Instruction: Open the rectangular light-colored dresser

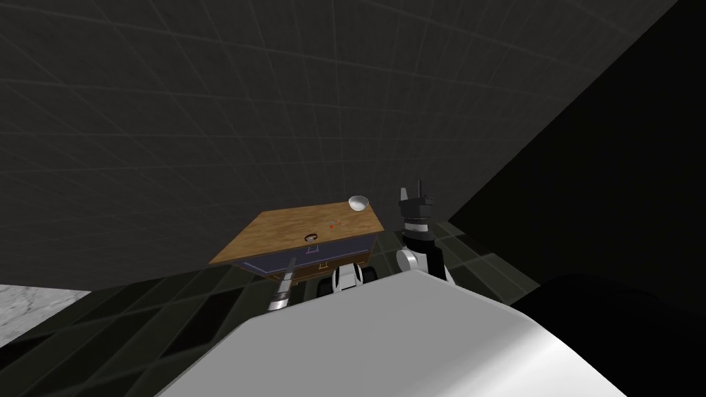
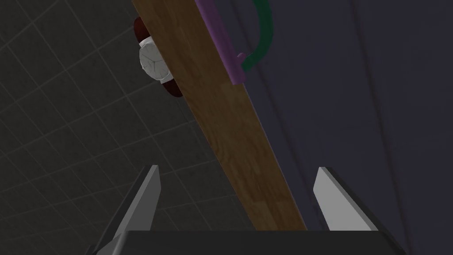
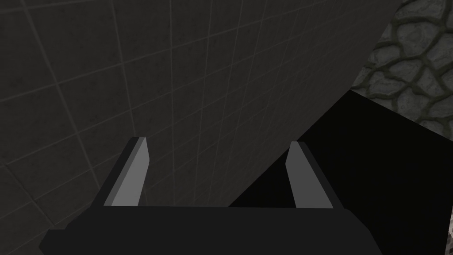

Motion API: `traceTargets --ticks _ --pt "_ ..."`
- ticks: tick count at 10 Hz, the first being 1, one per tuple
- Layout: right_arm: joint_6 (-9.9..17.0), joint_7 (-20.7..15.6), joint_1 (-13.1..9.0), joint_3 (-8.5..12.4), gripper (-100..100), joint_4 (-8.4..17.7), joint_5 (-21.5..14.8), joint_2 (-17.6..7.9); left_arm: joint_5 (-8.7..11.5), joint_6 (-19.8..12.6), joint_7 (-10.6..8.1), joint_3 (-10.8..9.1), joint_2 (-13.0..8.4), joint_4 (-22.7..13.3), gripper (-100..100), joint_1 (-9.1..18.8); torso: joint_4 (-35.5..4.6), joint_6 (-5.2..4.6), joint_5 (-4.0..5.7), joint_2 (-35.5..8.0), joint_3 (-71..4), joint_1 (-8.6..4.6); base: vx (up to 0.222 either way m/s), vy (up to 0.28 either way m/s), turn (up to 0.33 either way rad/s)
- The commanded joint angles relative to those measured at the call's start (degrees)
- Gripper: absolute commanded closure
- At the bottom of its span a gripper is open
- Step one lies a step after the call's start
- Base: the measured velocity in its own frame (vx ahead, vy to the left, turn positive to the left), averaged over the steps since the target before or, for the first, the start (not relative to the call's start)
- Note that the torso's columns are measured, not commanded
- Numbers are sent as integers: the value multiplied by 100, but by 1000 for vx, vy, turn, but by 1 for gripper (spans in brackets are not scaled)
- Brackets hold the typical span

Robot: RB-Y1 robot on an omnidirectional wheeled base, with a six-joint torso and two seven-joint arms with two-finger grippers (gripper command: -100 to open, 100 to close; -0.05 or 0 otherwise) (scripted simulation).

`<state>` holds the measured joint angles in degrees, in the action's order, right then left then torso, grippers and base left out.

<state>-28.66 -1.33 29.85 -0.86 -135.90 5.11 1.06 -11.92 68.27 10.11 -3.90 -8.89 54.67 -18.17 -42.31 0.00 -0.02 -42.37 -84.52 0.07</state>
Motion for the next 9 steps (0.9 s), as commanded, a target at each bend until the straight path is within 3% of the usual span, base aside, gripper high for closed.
traceTargets --ticks 1,3,6,9 --pt "0 0 0 0 0 0 0 0 -25 245 73 -39 183 -450 -100 76 1 0 1 4 -2 -6 41 -26 15" --pt "0 0 0 0 0 0 0 0 -35 336 99 -54 287 -644 -100 102 3 0 2 10 -7 -7 34 -19 5" --pt "0 0 0 0 0 0 0 0 -58 549 158 -90 701 -1042 -100 160 3 0 2 10 -6 -8 39 -21 9" --pt "0 0 0 0 0 0 0 0 -69 643 184 -106 1083 -1208 -100 184 1 0 2 4 -3 -6 23 -18 4"
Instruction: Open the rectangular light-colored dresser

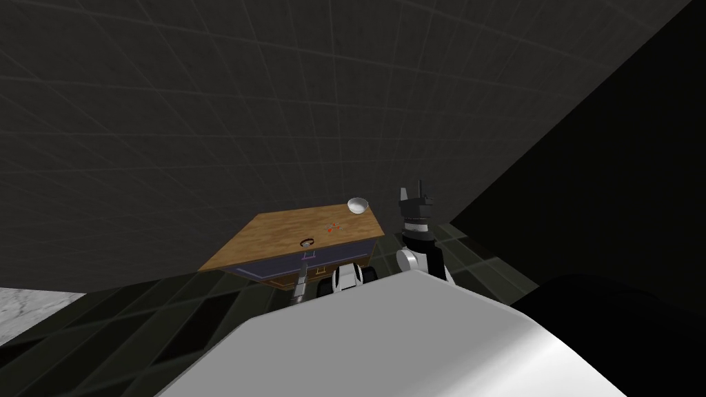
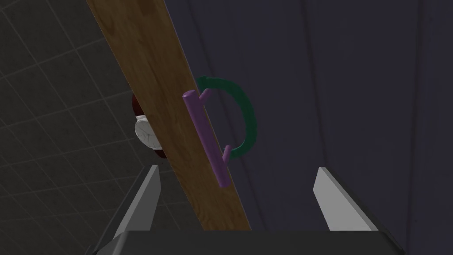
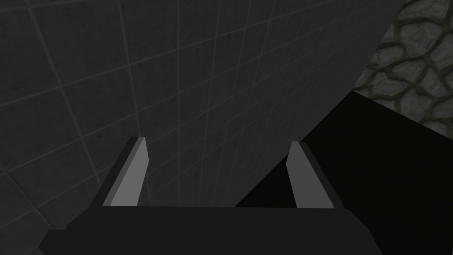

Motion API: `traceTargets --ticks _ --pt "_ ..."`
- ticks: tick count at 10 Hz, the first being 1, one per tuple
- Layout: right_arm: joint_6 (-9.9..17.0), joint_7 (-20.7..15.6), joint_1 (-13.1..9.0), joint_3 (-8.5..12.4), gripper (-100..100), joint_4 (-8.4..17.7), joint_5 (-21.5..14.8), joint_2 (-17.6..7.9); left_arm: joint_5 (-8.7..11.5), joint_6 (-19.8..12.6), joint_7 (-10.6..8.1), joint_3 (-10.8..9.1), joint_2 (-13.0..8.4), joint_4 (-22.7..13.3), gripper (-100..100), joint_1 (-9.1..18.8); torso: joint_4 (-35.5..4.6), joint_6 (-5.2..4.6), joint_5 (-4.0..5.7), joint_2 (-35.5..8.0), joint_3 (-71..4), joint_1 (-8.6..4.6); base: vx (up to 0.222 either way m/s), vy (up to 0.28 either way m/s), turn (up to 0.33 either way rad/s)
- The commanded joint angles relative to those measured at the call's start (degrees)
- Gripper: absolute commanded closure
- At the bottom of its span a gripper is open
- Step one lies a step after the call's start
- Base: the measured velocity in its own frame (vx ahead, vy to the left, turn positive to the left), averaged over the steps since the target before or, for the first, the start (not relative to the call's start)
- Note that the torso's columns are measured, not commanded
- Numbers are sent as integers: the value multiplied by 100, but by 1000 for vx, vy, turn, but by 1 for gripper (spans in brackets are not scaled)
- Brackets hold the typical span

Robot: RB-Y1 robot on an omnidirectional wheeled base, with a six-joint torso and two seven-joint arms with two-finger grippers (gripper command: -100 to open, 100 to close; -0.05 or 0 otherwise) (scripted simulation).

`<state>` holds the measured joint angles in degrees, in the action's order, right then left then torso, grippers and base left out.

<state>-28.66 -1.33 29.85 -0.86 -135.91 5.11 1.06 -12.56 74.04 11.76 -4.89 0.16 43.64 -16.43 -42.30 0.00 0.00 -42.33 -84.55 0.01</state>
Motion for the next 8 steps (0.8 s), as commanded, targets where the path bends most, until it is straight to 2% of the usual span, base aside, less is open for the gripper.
traceTargets --ticks 1,2,7,8 --pt "0 0 0 0 0 0 0 0 -12 -2 11 7 130 4 -100 -27 0 0 -1 -1 1 3 5 -5 0" --pt "0 0 0 0 0 0 0 0 7 -207 -15 12 122 123 -100 65 0 0 -1 -1 1 5 -11 -10 9" --pt "0 0 0 0 0 0 0 0 55 -694 -86 22 74 408 -100 283 2 0 -1 7 -4 1 -20 -13 4" --pt "0 0 0 0 0 0 0 0 47 -600 -53 19 97 338 -100 273 2 0 -1 6 -4 1 -7 -4 0"
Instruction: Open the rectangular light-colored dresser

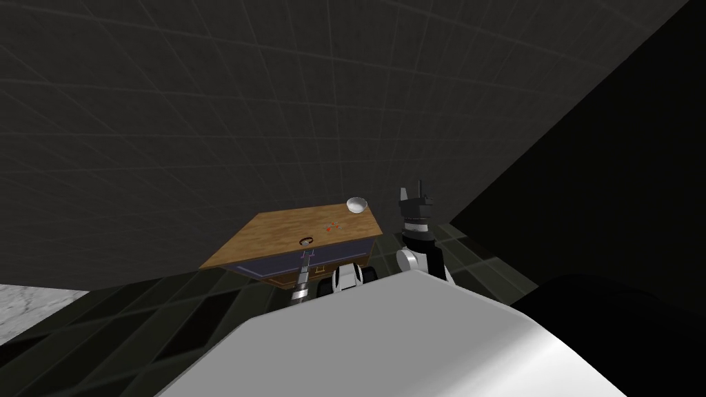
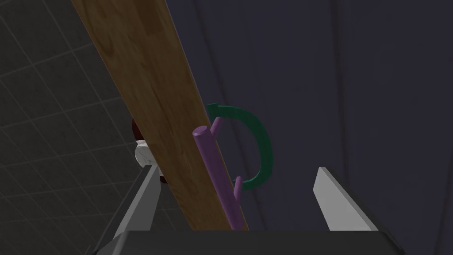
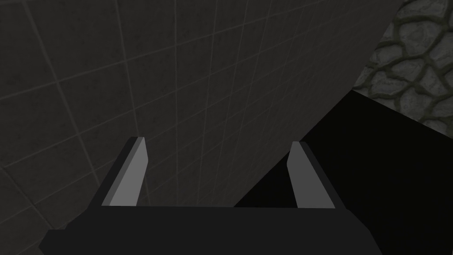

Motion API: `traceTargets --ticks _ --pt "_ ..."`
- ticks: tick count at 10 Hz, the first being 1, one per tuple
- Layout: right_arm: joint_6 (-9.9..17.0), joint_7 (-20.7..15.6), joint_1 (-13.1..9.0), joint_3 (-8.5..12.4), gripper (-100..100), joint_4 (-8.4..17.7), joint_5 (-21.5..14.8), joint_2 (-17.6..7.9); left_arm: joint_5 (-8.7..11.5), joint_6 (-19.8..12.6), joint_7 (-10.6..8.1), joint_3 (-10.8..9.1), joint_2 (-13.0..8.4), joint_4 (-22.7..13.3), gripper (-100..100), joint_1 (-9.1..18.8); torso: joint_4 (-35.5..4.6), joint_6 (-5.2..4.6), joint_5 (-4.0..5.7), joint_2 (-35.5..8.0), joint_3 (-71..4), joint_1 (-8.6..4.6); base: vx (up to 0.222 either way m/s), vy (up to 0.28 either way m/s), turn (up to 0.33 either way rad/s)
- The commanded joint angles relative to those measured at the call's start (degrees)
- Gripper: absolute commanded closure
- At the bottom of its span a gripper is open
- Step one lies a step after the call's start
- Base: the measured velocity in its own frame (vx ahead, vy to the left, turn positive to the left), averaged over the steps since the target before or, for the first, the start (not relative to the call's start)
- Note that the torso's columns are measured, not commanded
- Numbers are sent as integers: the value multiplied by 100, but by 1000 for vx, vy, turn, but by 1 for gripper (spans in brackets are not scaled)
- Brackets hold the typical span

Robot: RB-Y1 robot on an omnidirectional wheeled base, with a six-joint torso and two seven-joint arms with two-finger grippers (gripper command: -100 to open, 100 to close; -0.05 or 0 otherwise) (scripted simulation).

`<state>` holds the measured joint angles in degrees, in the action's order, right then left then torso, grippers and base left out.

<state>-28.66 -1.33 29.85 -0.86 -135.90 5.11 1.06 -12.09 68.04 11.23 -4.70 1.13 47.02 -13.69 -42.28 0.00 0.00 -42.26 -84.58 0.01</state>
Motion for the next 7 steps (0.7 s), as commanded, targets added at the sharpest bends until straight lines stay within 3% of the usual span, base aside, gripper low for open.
traceTargets --ticks 1,4,6,7 --pt "0 0 0 0 0 0 0 0 -19 185 8 -3 5 -93 100 -115 0 0 0 1 0 1 17 10 -10" --pt "0 0 0 0 0 0 0 0 -53 533 58 -9 39 -297 100 -271 38 5 -22 45 -17 33 25 16 -6" --pt "0 0 0 0 0 0 0 0 -56 577 51 7 55 -194 100 -254 43 1 -28 47 -13 32 6 4 1" --pt "0 0 0 0 0 0 0 0 -57 434 17 19 36 -79 100 -234 31 1 -20 35 -11 23 -64 -15 11"
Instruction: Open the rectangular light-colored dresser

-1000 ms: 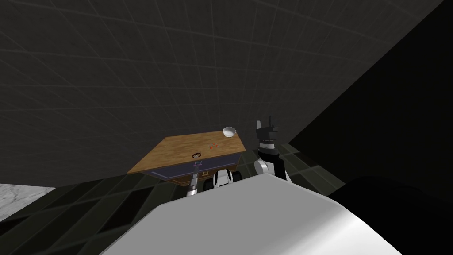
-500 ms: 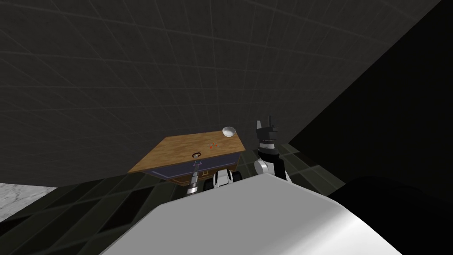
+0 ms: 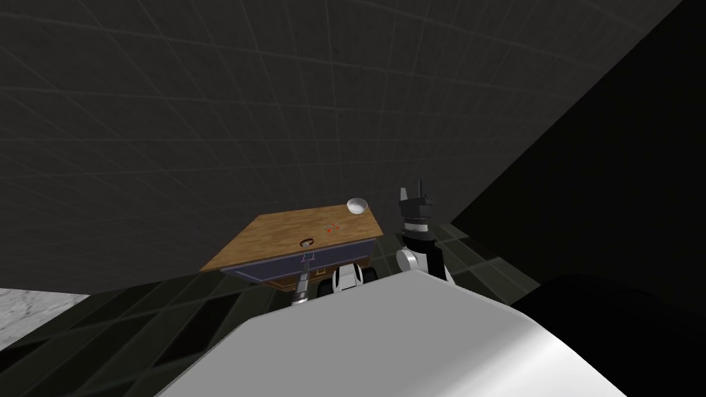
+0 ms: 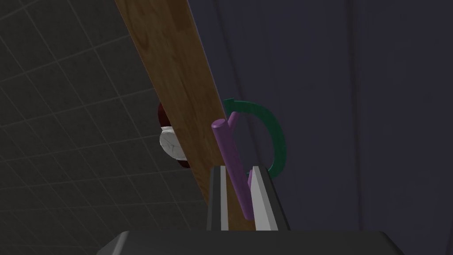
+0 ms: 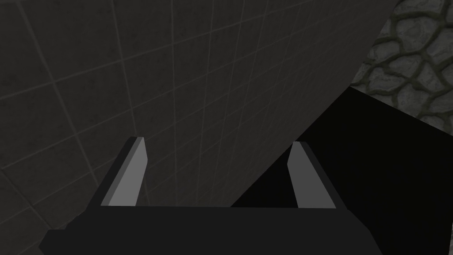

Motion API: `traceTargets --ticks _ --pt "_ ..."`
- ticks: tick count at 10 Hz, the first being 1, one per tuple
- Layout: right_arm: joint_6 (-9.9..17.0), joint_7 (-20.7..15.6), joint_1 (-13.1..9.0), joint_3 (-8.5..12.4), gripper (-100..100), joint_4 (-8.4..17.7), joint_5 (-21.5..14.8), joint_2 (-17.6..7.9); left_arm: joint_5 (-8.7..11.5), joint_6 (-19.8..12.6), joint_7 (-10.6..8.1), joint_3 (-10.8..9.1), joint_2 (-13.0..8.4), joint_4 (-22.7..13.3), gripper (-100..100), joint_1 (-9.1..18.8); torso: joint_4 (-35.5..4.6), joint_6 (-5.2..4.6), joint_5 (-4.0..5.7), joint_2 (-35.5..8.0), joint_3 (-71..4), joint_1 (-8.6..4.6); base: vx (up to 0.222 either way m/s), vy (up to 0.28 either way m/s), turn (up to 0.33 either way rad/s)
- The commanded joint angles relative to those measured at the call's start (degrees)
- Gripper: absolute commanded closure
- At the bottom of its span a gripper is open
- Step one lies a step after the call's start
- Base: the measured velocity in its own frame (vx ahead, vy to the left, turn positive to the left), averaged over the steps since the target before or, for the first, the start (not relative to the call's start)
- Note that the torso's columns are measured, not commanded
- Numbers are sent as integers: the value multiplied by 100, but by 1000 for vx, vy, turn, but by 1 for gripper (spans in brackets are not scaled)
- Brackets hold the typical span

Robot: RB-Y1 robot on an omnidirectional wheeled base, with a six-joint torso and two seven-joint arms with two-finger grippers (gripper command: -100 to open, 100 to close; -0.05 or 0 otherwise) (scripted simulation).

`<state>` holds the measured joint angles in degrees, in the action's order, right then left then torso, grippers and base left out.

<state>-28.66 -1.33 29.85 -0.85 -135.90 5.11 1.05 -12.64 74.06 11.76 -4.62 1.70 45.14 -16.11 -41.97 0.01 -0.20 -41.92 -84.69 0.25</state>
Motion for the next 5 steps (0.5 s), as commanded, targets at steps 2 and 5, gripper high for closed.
traceTargets --ticks 2,5 --pt "0 0 -2 0 0 0 0 0 -4 -336 -74 23 -42 219 100 14 -15 0 6 -52 29 -17 -131 -16 18" --pt "1 0 -2 -1 0 1 0 1 -9 -671 -149 46 -84 437 100 29 -16 5 13 -20 6 -10 -133 -11 16"
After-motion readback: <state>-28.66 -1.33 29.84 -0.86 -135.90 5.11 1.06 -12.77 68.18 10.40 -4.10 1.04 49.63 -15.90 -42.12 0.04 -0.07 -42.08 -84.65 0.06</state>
